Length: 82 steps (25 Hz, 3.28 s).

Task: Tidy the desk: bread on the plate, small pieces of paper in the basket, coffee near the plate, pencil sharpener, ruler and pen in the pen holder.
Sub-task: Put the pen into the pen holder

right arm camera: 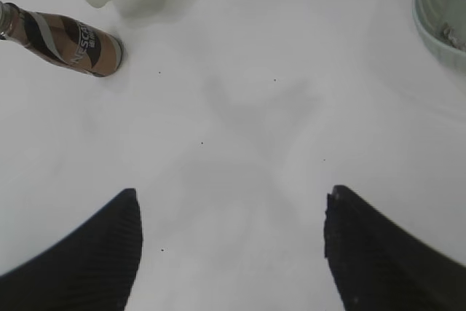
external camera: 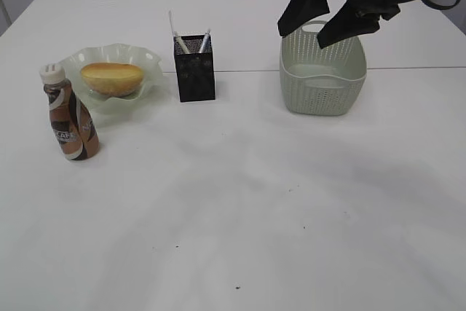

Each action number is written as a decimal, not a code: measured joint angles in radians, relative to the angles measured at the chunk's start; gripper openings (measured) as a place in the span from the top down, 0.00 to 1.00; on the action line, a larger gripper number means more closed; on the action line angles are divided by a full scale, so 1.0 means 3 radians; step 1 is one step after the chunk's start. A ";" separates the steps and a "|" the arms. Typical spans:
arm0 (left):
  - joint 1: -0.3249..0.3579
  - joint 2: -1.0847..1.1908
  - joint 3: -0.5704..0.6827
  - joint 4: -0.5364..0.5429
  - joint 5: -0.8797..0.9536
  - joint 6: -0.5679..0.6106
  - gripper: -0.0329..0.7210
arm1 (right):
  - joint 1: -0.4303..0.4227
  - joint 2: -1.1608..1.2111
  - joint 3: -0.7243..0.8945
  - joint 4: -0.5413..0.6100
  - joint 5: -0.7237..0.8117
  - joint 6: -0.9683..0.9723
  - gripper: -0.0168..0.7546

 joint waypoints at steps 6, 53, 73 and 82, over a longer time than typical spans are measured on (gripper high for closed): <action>0.0006 0.0400 -0.0320 -0.0006 -0.0127 0.0000 0.87 | 0.0000 0.0000 0.0000 0.0000 0.0000 0.0000 0.24; 0.0072 0.1447 -0.1130 -0.0025 -0.0283 -0.0033 0.86 | 0.0000 0.0000 0.0000 -0.0006 -0.0007 -0.0008 0.24; 0.0072 0.1515 -0.1130 -0.0025 -0.0295 -0.0038 0.86 | 0.0000 0.0000 0.0000 -0.0006 -0.0083 -0.0008 0.24; 0.0072 0.1531 -0.1130 -0.0025 -0.0295 -0.0038 0.86 | 0.0000 0.0000 0.0000 -0.0006 -0.0083 -0.0008 0.24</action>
